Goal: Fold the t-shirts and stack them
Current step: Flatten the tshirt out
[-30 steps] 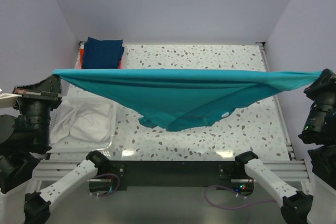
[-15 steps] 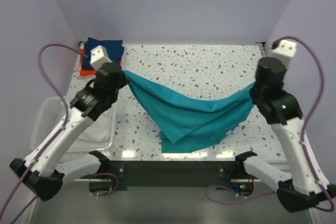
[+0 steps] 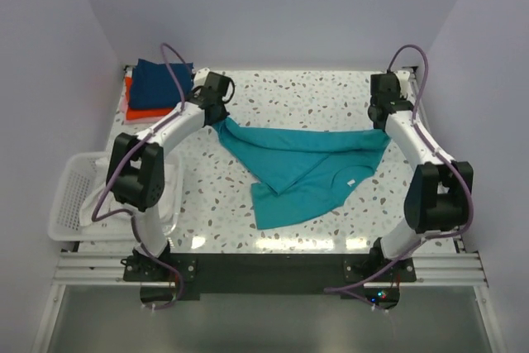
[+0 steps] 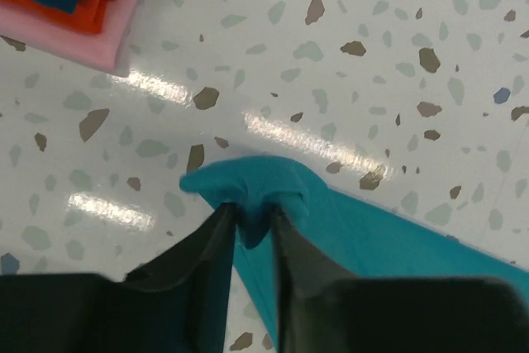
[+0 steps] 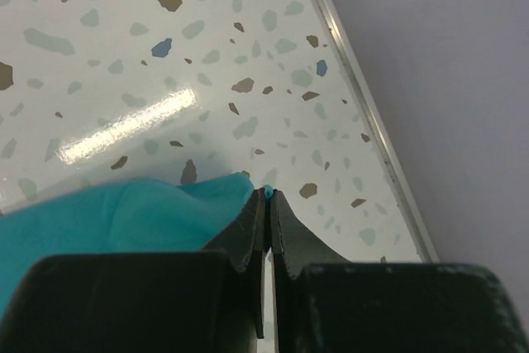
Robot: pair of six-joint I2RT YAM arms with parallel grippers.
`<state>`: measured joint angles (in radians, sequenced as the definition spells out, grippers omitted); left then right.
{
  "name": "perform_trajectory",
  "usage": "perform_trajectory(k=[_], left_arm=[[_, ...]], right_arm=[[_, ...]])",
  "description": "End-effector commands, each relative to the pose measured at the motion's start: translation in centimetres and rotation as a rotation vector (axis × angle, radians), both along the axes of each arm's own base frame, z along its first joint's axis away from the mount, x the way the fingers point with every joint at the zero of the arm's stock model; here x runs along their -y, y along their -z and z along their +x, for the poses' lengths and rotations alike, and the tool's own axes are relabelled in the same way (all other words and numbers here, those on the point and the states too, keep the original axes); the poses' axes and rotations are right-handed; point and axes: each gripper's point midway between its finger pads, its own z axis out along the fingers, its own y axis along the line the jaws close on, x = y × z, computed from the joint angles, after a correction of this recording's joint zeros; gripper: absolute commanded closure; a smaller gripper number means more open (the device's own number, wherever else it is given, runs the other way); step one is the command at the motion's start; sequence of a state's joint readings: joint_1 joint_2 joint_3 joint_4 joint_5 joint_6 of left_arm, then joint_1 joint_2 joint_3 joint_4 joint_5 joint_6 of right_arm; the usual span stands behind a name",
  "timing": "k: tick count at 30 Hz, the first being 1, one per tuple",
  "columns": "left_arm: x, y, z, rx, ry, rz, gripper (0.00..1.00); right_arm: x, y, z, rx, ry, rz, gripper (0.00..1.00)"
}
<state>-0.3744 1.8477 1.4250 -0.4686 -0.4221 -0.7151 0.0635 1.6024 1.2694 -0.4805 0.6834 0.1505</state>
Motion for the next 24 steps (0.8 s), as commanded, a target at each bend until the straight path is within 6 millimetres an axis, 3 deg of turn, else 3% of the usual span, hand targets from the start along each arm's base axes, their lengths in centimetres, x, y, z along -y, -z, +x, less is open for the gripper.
perform_trajectory(k=[1, 3, 4, 6, 7, 9, 10, 11, 13, 14, 15, 16, 20, 22, 24], left_arm=[[0.3, -1.6, 3.3, 0.055, 0.009, -0.012, 0.65], [0.5, -1.6, 3.5, 0.035, 0.020, -0.011, 0.50], [0.6, -1.5, 3.5, 0.027, 0.025, -0.012, 0.28], [1.2, -1.7, 3.1, 0.022, 0.058, -0.035, 0.00], [1.4, -2.7, 2.9, 0.037, 0.068, -0.050, 0.00], [2.2, -2.8, 1.8, 0.031, 0.106, -0.084, 0.00], [2.7, -4.2, 1.1, 0.057, 0.129, -0.113, 0.00], [2.9, -3.6, -0.1, 0.039, 0.144, -0.116, 0.00], [4.9, -5.5, -1.9, 0.086, 0.205, -0.144, 0.00], [5.6, -4.5, -3.5, 0.063, 0.234, -0.141, 0.00], [7.4, -4.6, -5.0, 0.063, 0.284, -0.141, 0.00], [8.0, -5.3, -6.1, 0.071, 0.296, -0.148, 0.00], [9.1, -4.0, -10.7, 0.022, 0.325, -0.175, 0.00], [10.7, -4.5, -12.6, 0.038, 0.375, -0.209, 0.00], [12.6, -3.3, -15.1, 0.006, 0.456, -0.219, 0.00]], right_arm=[[0.0, -0.9, 3.5, 0.104, 0.004, 0.062, 1.00], [0.1, 0.7, 3.9, 0.070, 0.007, 0.076, 1.00], [-0.1, 1.4, 4.0, 0.058, -0.006, 0.096, 1.00], [-0.2, 2.8, 3.8, 0.032, 0.001, 0.120, 1.00], [-0.5, 3.3, 3.7, 0.026, -0.004, 0.137, 1.00], [-0.9, 4.3, 3.4, 0.020, -0.003, 0.165, 1.00], [-1.1, 4.6, 3.4, 0.015, -0.010, 0.182, 1.00], [-1.2, 4.6, 3.3, 0.016, -0.010, 0.188, 1.00], [-1.4, 4.8, 3.0, 0.009, -0.009, 0.201, 1.00], [-1.6, 4.7, 2.8, 0.010, -0.017, 0.210, 1.00], [-1.6, 4.7, 2.6, 0.006, -0.014, 0.215, 1.00], [-1.6, 4.8, 2.5, 0.001, -0.016, 0.217, 1.00], [-2.0, 4.8, 1.8, 0.001, -0.028, 0.230, 1.00], [-2.2, 4.8, 1.5, 0.007, -0.035, 0.246, 1.00], [-2.4, 4.9, 1.2, 0.006, -0.042, 0.260, 1.00]])
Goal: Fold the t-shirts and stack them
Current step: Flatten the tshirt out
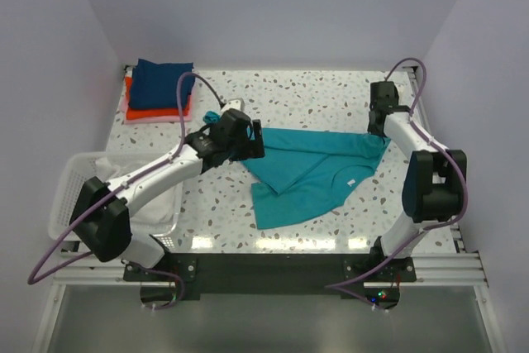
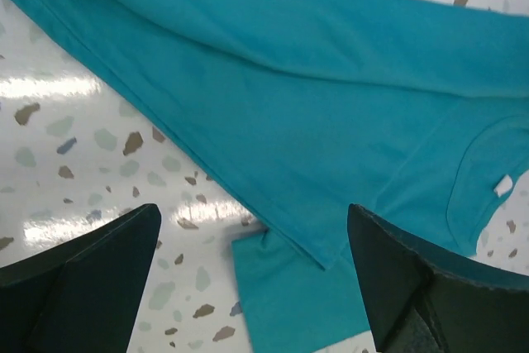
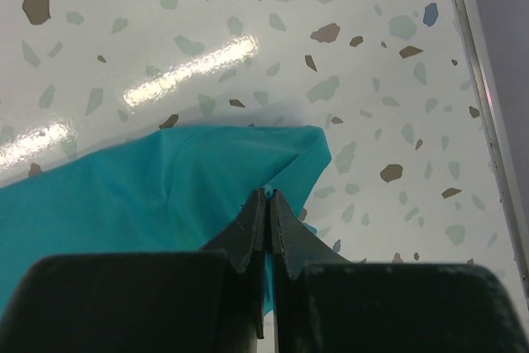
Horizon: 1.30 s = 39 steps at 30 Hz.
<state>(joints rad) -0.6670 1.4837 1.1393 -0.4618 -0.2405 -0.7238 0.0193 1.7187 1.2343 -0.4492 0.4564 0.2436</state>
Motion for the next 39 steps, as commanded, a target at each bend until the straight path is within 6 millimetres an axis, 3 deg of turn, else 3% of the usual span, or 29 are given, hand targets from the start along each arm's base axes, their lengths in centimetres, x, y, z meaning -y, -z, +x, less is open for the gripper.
perform_trajectory(k=[1, 5, 9, 27, 39], left_arm=[[2.9, 1.0, -3.1, -0.035, 0.087, -0.062, 0.00], [6.8, 3.2, -7.9, -0.108, 0.219, -0.055, 0.00], [8.8, 4.8, -9.5, -0.137, 0.268, -0.085, 0.03], [11.1, 9.1, -8.4, -0.191, 0.267, -0.055, 0.28], [12.3, 10.4, -8.2, -0.223, 0.283, -0.049, 0.47]], right_arm=[[-0.4, -2.2, 0.2, 0.084, 0.006, 0.041, 1.00], [-0.6, -2.0, -0.2, 0.080, 0.001, 0.049, 1.00], [-0.7, -1.9, -0.3, 0.076, -0.004, 0.054, 1.00], [-0.5, -1.2, -0.4, 0.061, -0.005, 0.058, 1.00], [-0.4, -0.4, -0.2, 0.048, 0.000, 0.062, 1.00]])
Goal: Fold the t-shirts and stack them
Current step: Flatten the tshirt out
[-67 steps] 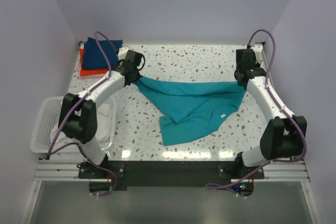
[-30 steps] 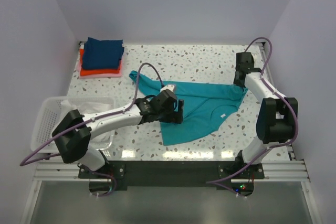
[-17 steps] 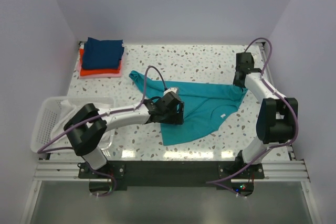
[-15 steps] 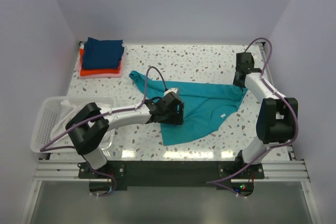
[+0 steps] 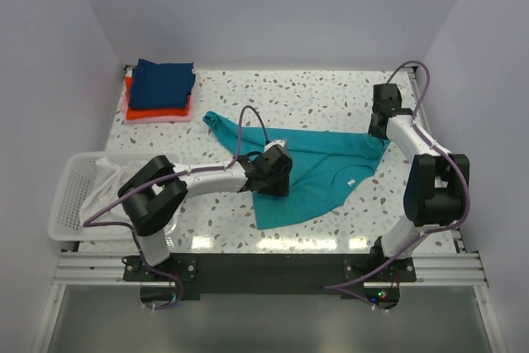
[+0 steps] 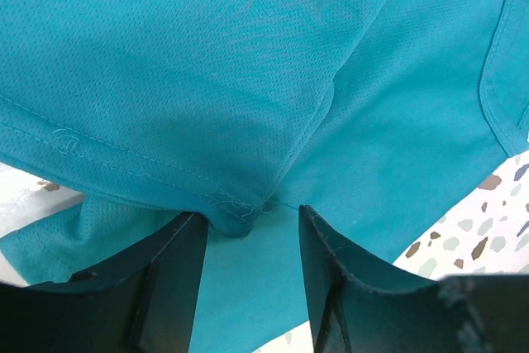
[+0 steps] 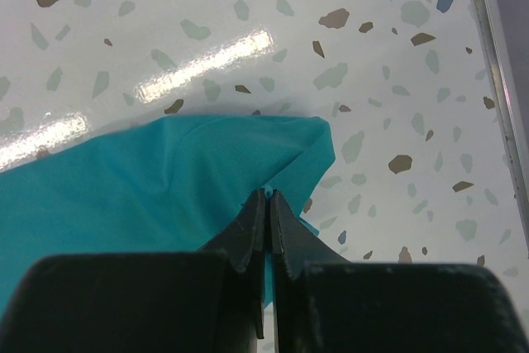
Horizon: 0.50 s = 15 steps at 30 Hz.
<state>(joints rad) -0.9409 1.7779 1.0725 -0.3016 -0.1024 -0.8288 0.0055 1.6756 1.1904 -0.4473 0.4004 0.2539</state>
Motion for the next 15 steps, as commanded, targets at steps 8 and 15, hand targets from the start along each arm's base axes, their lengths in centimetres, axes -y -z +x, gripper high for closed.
perform_trajectory(k=[8, 15], left_arm=[[2.1, -1.0, 1.1, 0.014, 0.004, -0.050, 0.65], [1.4, 0.1, 1.4, 0.005, -0.021, 0.006, 0.99]], right_arm=[[-0.2, -0.1, 0.9, 0.036, 0.007, 0.021, 1.00], [-0.3, -0.3, 0.8, 0.041, 0.006, 0.028, 1.00]])
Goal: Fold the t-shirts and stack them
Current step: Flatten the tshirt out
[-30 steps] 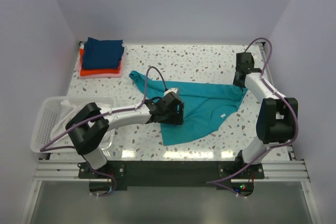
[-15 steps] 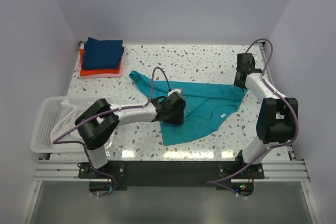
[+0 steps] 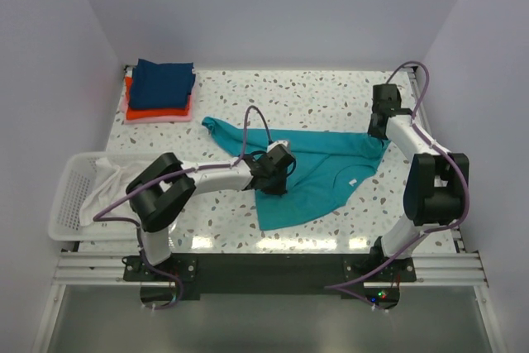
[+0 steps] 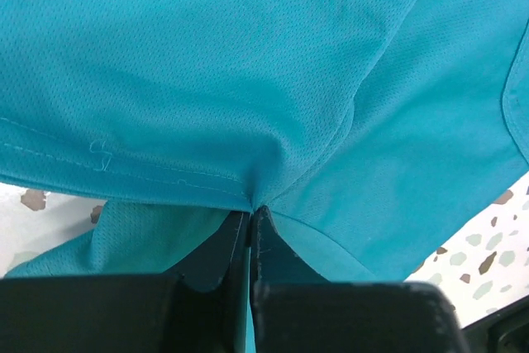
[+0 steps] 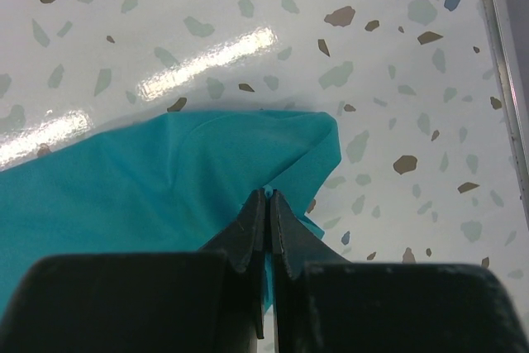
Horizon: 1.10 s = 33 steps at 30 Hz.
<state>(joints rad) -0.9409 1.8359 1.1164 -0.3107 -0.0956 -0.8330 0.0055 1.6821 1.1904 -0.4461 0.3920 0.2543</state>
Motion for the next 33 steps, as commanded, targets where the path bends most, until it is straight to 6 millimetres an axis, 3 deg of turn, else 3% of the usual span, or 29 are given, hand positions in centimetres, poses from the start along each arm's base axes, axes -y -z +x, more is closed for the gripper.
perform_trajectory(k=[1, 6, 9, 10, 12, 13, 16, 19, 21, 27, 31, 33], left_arm=[[0.7, -0.9, 1.1, 0.028, -0.023, -0.005, 1.00], [0.5, -4.0, 2.0, 0.103, -0.031, -0.030, 1.00], [-0.7, -7.6, 2.7, 0.186, -0.063, -0.042, 1.00], [-1.1, -10.0, 2.9, 0.231, -0.073, -0.072, 1.00], [-2.7, -12.0, 3.5, 0.297, -0.122, -0.059, 1.00], [-3.2, -13.1, 3.7, 0.324, -0.141, -0.063, 1.00], [-6.0, -18.5, 4.3, 0.440, -0.227, -0.111, 1.00], [-8.9, -22.4, 4.8, 0.520, -0.312, -0.135, 1.00], [-10.6, -24.7, 5.3, 0.576, -0.373, -0.152, 1.00], [-15.2, -35.3, 4.1, 0.778, -0.468, -0.301, 1.00], [-18.8, -41.9, 1.8, 0.905, -0.502, -0.414, 1.00], [-18.9, -44.8, 0.5, 0.940, -0.453, -0.503, 1.00]], right_arm=[[-0.2, -0.6, 0.8, 0.047, 0.009, 0.021, 1.00], [-0.3, -1.6, 0.7, 0.064, 0.002, 0.028, 1.00], [-0.3, -3.1, 0.6, 0.088, -0.003, 0.026, 1.00], [-0.3, -3.8, 0.5, 0.097, -0.004, 0.026, 1.00], [-0.3, -5.0, 0.3, 0.116, -0.005, 0.025, 1.00], [-0.4, -6.6, 0.2, 0.151, -0.007, 0.026, 1.00], [-0.1, -9.5, -1.0, 0.189, 0.013, 0.019, 1.00], [1.2, -12.0, -2.2, 0.224, 0.052, 0.006, 1.00], [1.3, -14.5, -3.1, 0.279, 0.059, 0.000, 1.00], [1.8, -23.3, -6.7, 0.458, 0.090, -0.019, 1.00], [1.7, -30.8, -9.8, 0.612, 0.079, -0.021, 1.00], [1.6, -33.3, -11.0, 0.671, 0.063, -0.024, 1.00]])
